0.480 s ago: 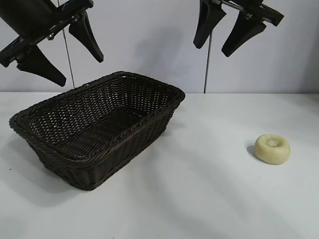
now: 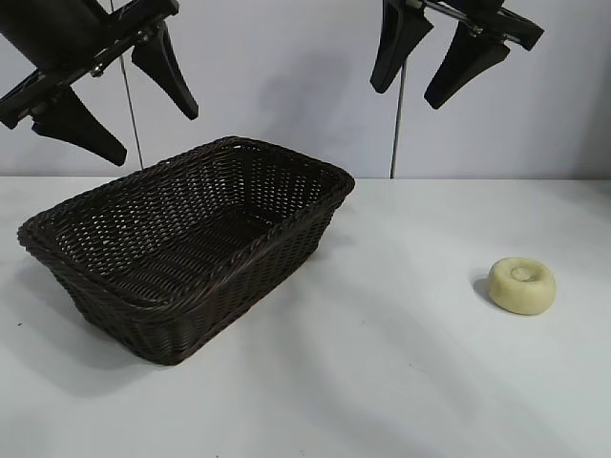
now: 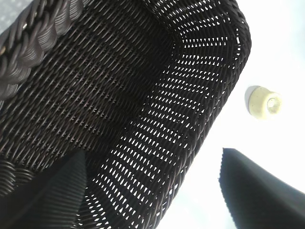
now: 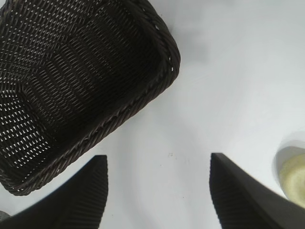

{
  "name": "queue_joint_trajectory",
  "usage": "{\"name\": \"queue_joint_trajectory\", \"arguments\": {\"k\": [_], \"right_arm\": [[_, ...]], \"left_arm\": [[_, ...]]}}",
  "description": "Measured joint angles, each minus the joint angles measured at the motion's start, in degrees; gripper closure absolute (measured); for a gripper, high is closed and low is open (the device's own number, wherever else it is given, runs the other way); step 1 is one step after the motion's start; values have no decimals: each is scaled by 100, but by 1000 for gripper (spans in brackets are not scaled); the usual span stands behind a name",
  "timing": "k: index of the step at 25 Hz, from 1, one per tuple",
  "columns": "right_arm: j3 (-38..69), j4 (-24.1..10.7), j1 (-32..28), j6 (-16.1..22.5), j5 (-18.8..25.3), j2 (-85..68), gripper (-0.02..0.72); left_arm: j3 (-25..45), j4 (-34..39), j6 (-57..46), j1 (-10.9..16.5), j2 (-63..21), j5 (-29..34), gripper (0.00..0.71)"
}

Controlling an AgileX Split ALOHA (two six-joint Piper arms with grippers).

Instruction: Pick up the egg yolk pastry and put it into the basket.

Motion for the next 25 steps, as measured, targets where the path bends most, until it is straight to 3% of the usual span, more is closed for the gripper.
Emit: {"name": "queue_joint_trajectory", "arguments": {"k": [19, 25], "right_arm": [[0, -18, 0, 0, 0, 0, 251], [0, -81, 0, 0, 0, 0, 251]], "left_arm": [[0, 17, -130, 0, -32, -127, 148], [0, 844, -1043, 0, -486, 310, 148]]}}
